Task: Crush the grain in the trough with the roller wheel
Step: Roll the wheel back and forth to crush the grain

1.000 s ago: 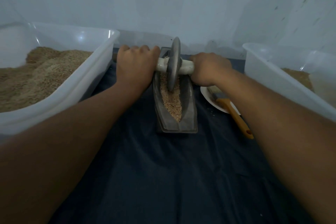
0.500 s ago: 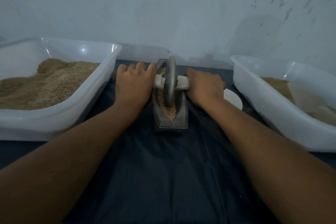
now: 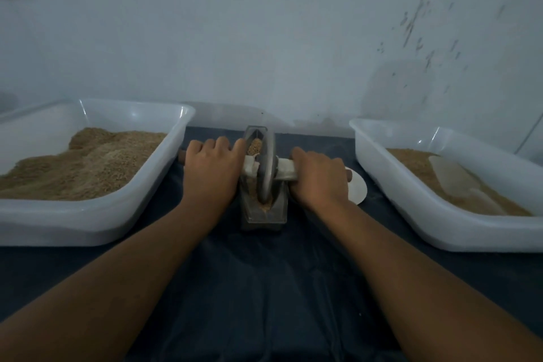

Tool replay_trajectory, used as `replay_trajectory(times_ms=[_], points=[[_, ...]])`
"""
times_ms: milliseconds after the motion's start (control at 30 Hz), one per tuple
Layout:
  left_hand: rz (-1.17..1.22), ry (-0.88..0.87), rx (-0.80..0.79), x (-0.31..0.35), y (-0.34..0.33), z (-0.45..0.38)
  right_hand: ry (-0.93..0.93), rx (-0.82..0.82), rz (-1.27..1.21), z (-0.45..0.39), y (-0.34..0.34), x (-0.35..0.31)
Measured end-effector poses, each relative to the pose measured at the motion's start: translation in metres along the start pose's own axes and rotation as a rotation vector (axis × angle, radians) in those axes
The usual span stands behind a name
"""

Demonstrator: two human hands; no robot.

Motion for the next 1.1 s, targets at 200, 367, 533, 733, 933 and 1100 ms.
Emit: replay_trajectory(times_ms=[200, 367, 533, 733, 933, 1100], points=[[0.013, 0.003, -0.039, 0.000, 0.008, 0.004, -0.025, -0.037, 0.000, 0.007, 0.010, -0.003], [0.007, -0.006, -0.023, 0.000, 0.007, 0.006, -0.035, -0.076, 0.010, 0.006, 0.007, -0.001], [0.012, -0.005, -0.019, -0.003, -0.002, 0.000, -0.037, -0.124, 0.052, -0.009, -0.001, 0.002], [0.029, -0.006, -0.065, -0.011, -0.023, -0.013, -0.021, -0.319, 0.059, -0.041, -0.009, 0.002], [0.052, 0.001, -0.063, -0.015, -0.039, -0.028, 0.014, -0.383, 0.058, -0.070, -0.019, 0.002], [0.047, -0.020, -0.050, -0.018, -0.046, -0.038, 0.004, -0.413, 0.042, -0.083, -0.026, 0.003]])
Point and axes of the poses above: each hand's wrist, its own z-axis away from the middle knuckle, its own y-axis out of the back of the hand, x = y × z, the point moved 2 cm from there along -z, towards the middle knuckle, and after that the axes turned 6 degrees about -y, right-handed, at the moved point
